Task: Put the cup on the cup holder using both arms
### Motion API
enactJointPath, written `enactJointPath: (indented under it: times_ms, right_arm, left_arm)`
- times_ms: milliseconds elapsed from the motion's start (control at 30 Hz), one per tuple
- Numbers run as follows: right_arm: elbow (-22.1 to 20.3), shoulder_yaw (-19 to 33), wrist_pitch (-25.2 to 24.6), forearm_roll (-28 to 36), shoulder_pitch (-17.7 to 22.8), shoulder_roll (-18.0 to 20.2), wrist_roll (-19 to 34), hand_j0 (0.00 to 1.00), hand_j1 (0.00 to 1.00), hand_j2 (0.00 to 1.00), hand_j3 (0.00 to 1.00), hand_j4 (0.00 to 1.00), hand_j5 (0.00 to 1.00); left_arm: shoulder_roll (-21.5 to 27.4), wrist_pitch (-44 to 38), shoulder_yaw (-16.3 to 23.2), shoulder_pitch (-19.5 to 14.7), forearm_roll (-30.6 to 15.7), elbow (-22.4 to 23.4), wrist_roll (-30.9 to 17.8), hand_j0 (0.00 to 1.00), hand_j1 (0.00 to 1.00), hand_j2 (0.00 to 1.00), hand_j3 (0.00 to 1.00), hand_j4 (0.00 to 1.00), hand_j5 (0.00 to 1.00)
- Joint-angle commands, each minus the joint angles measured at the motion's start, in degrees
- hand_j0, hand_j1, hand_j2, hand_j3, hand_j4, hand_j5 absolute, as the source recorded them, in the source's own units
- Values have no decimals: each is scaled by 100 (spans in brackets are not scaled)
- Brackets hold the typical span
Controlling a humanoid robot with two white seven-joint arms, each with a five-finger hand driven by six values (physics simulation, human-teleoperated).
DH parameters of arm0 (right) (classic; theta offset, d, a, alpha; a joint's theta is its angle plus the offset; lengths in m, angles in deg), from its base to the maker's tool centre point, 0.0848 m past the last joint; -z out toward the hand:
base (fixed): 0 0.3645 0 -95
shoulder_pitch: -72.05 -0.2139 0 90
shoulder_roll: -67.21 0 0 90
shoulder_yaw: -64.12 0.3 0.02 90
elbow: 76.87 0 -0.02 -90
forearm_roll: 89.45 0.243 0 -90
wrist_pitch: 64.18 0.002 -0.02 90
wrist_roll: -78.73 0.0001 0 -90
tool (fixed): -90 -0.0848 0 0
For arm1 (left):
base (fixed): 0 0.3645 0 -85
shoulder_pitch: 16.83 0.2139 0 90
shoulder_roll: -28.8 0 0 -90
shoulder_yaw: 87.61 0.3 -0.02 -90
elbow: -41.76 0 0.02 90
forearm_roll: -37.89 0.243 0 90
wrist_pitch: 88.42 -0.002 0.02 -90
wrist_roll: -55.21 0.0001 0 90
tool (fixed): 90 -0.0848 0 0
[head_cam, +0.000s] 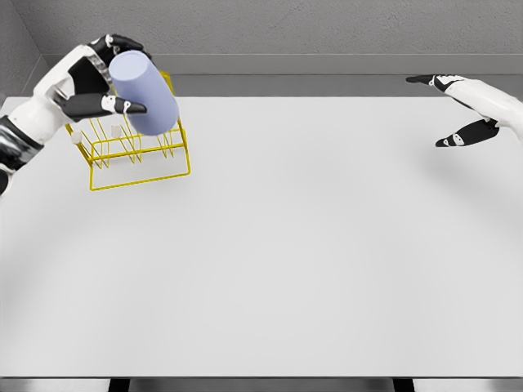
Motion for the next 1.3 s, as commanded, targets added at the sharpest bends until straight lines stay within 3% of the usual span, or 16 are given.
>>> enactJointPath:
  times_ms: [0,700,800,867,1267]
  right_arm:
    - [-3,9,-6,39,0,5,-3,100,100,100,100,100,100]
    - [-3,9,-6,39,0,-65,-3,100,100,100,100,100,100]
    - [-3,9,-6,39,0,-65,-3,100,100,100,100,100,100]
    - [-3,9,-6,30,0,-65,-3,100,100,100,100,100,100]
    - [6,9,-6,30,0,-56,-3,100,100,100,100,100,100]
  left_arm:
    - [-97,-7,-3,0,17,96,1,49,49,49,49,49,49]
    - [-27,-7,-30,62,114,78,-34,50,50,50,50,50,50]
    - [-27,10,-30,62,140,78,-43,82,82,82,82,82,82]
    - [-27,10,-30,70,166,78,-43,91,91,91,91,91,91]
    - [-18,19,-38,97,237,34,-51,96,96,96,96,96,96]
